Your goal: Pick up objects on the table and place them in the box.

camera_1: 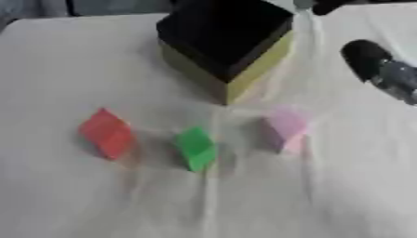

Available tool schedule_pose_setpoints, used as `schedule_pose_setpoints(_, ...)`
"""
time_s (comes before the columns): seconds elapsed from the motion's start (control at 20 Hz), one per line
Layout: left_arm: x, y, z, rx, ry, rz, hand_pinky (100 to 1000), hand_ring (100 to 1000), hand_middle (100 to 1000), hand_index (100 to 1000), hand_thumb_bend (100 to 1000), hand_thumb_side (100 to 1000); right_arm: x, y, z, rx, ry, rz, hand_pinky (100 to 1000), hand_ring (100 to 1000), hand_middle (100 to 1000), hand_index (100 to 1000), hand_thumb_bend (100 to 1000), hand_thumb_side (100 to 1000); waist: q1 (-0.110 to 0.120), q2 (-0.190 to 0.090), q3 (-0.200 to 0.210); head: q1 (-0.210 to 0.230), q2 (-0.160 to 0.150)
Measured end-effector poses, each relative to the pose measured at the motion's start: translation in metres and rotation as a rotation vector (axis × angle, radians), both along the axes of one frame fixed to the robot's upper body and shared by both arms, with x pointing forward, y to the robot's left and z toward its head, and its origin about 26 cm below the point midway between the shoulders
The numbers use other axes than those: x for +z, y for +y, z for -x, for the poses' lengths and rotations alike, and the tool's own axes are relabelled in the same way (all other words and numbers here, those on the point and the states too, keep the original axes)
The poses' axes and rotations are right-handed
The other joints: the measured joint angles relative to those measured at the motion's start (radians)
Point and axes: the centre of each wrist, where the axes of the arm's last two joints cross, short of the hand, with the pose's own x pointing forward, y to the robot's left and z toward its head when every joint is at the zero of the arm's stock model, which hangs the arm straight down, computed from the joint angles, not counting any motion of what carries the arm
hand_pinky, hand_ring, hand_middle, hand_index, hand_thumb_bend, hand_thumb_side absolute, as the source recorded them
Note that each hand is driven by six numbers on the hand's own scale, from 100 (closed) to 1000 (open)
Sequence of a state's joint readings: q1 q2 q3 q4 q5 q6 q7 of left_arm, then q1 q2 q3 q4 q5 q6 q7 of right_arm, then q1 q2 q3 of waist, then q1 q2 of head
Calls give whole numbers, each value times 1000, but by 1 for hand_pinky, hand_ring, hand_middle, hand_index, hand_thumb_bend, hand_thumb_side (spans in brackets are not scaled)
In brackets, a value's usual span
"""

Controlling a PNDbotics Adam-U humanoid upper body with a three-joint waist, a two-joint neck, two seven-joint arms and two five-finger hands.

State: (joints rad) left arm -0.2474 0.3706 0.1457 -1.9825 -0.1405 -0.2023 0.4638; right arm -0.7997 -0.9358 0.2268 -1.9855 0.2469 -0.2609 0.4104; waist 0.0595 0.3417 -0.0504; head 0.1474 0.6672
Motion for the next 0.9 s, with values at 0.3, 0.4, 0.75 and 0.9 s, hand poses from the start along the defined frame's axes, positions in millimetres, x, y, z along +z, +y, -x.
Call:
schedule_pose_setpoints(0.3,0,0,0,0,-1,1,676,709,715,690,103,878,3,-5,1,-7,-50,-48,823,888,823,861,100,890,0,0,0,1,0)
schedule_pose_setpoints(0.4,0,0,0,0,-1,1,676,709,715,690,102,879,3,-5,1,-7,-56,-51,823,889,823,861,100,893,0,0,0,2,0)
schedule_pose_setpoints(0.75,0,0,0,0,-1,1,675,709,715,689,100,881,2,-3,1,-10,-42,-35,826,893,825,862,100,918,0,1,1,3,0)
schedule_pose_setpoints(0.9,0,0,0,0,-1,1,676,709,715,689,100,882,-1,2,0,-10,-12,12,831,900,837,878,100,911,0,2,2,3,0)
